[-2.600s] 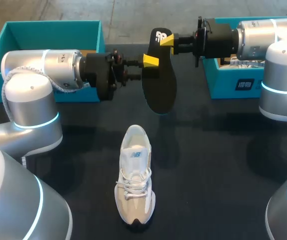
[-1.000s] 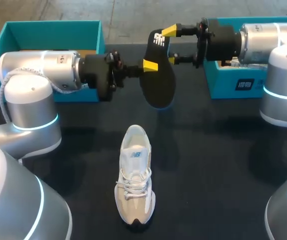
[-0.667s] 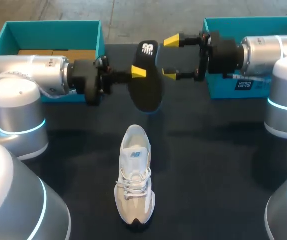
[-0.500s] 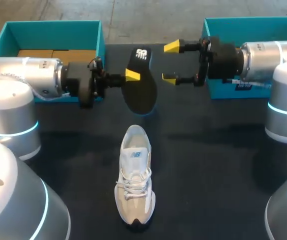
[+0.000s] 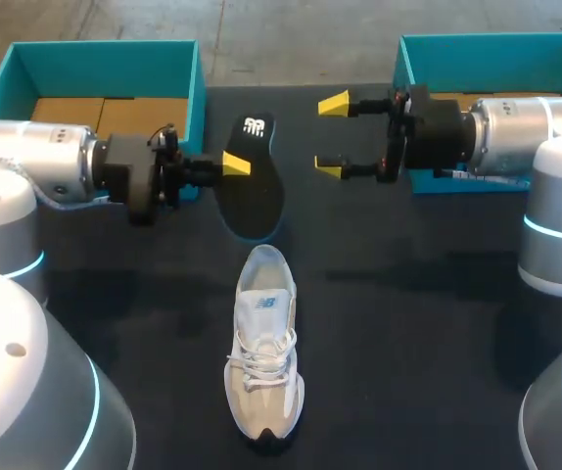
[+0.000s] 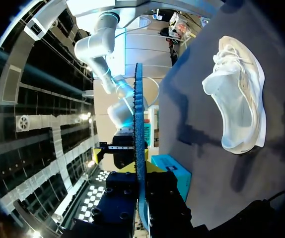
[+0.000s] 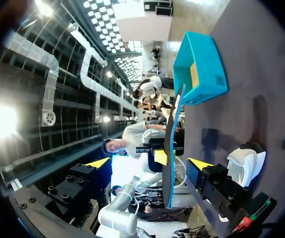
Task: Take the shoe out of the shoebox, open the shoe tongue, remove and reinsert the insole, then place the shoe into the shoebox
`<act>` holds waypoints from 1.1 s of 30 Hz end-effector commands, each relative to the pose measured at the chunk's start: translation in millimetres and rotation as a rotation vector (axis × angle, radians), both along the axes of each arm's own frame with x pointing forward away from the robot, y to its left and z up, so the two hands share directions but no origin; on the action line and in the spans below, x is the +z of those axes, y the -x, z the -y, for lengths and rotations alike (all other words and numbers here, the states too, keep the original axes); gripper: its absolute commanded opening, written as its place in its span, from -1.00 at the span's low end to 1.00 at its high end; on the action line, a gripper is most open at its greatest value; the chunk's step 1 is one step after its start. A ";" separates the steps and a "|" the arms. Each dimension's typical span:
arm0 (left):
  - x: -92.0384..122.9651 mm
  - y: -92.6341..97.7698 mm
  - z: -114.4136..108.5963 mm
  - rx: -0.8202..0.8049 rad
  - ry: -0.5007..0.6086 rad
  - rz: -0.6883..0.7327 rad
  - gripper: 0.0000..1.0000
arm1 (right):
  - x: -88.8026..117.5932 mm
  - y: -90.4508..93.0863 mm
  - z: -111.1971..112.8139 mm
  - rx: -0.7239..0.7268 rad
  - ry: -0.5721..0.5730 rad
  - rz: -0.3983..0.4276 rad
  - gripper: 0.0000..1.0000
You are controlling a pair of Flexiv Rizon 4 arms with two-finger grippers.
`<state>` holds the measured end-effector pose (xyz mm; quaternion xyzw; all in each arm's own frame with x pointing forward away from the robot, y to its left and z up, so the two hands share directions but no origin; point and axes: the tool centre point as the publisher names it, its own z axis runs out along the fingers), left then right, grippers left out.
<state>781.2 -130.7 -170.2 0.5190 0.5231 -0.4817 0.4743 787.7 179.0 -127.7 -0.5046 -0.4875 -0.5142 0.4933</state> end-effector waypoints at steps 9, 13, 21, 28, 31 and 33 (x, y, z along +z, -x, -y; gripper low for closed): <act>-1.4 3.2 3.9 -0.012 -0.013 -0.082 -1.00 | -0.3 0.9 -0.6 -0.002 0.002 0.000 1.00; 4.8 8.2 0.7 -0.029 -0.019 -0.284 -1.00 | -0.3 0.9 -0.6 -0.002 0.002 0.000 1.00; 19.3 16.4 -9.1 -0.049 -0.023 -0.536 -1.00 | -0.3 0.9 -0.6 -0.002 0.002 0.000 1.00; 35.4 24.1 -21.5 -0.046 -0.028 -0.714 -1.00 | -0.3 0.9 -0.6 -0.002 0.002 0.000 1.00; 40.0 25.0 -26.7 -0.035 -0.032 -0.790 -1.00 | -0.3 0.9 -0.6 -0.002 0.002 0.000 1.00; 42.6 24.7 -31.9 -0.038 -0.025 -0.861 -1.00 | -0.3 0.9 -0.6 -0.002 0.002 0.000 1.00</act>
